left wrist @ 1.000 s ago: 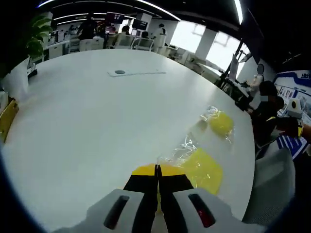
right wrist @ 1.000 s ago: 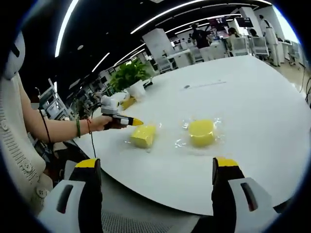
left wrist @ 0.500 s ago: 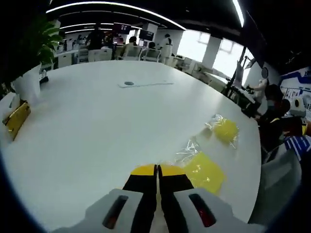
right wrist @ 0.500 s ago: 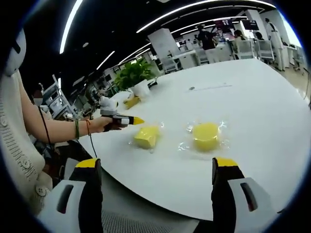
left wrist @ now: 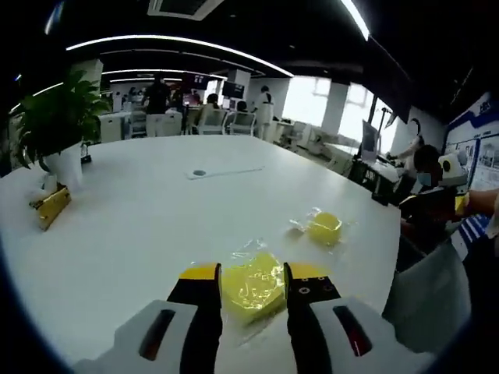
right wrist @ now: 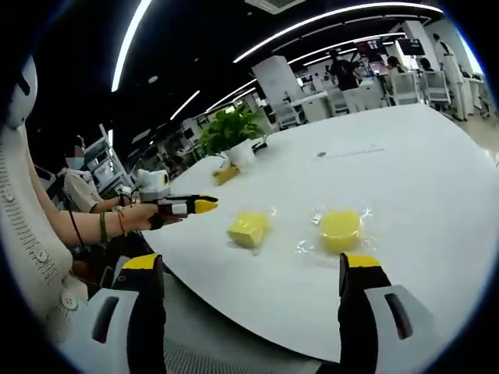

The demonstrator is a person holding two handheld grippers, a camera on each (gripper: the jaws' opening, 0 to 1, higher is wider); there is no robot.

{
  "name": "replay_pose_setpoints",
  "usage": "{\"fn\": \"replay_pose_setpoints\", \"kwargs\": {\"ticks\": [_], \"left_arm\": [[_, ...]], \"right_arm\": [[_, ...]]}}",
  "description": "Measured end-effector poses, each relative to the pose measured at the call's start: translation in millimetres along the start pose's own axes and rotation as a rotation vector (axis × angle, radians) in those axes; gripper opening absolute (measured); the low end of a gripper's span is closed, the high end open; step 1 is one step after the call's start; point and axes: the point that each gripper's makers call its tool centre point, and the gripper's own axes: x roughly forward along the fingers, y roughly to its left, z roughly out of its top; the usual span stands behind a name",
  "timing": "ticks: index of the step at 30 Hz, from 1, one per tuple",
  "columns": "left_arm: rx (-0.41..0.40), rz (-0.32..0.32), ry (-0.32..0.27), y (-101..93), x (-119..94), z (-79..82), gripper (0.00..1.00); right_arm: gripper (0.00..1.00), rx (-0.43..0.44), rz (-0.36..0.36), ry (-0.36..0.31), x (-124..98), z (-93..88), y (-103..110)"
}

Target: Compare the silicone blocks by pressing each to a similar depth, holding the contact briefly, and releasing to observe deformation and rebound differences across the visible hardness samples.

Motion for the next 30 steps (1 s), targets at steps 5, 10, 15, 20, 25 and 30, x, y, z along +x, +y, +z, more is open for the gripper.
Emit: {"fn": "replay_pose_setpoints", "kwargs": {"ticks": [5,10,15,20,25,30], "left_arm": [[-0.017,0.019,-0.032,-24.5,-31,-2.9,0.34],[-0.037,0.059,-0.072,-39.7,-54,-8.3,0.34],[-0.051,0.07,-0.088,-56.7,-70,-16.7,0.46],[-0.053,0.062,-0.071,-66.8,-76,-27.7,0.56],[-0.052,0.056,-0.043,-75.7,-77,-35.0,0.63],[-0.054,0.049,-0.017,-80.0,-75,-42.2,0.66]], "right_arm": [[0.86,-0.012,0.024,-0.007,-8,-3.7,0],[0.86,-0.03,0.033,-0.003,-17,-10.4,-7],[0.86,-0.01,0.037,-0.026,-26,-10.6,-17],[0.9,0.002,0.054,-0.017,-34,-17.1,-25],[0.9,0.012,0.071,-0.008,-41,-22.5,-30],[0.89,0.006,0.088,-0.004,-43,-25.7,-29]]}}
